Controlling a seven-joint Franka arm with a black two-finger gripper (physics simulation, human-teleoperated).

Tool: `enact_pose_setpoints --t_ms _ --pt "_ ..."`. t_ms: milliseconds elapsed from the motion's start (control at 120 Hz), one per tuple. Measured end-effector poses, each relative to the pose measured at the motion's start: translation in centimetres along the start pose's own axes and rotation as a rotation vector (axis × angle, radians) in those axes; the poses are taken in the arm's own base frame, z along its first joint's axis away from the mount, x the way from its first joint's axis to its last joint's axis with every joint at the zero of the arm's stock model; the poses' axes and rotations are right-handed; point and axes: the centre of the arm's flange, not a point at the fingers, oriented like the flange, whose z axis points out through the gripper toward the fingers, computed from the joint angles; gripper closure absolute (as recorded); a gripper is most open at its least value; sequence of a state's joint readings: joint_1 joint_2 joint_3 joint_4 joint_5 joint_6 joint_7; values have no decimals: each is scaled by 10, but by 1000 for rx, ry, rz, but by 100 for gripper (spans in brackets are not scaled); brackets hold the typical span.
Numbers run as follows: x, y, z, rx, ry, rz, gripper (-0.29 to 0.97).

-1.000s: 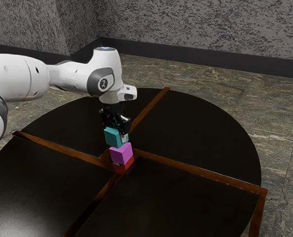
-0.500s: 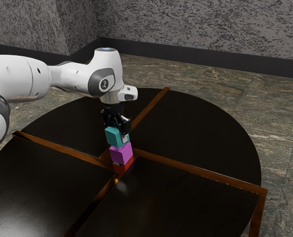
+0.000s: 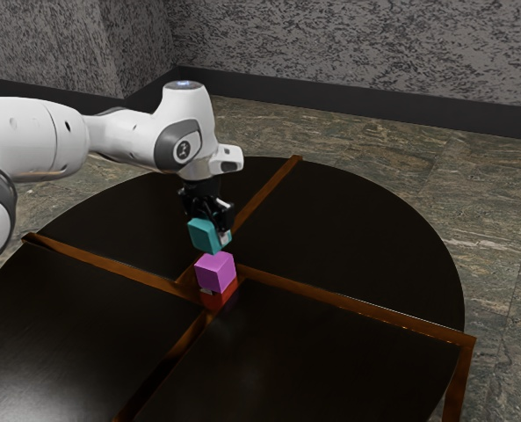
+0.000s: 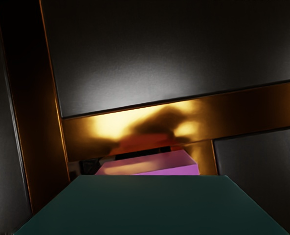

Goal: Pick up the blue block with one arm, and put the blue block on the pink block with one arm

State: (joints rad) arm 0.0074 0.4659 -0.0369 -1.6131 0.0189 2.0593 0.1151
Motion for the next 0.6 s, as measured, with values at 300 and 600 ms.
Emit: enact_pose_setpoints --t_ms 300,600 --pt "-4 -1 14 -2 -24 -119 35" --pt "-9 -1 23 2 -41 -197 31"
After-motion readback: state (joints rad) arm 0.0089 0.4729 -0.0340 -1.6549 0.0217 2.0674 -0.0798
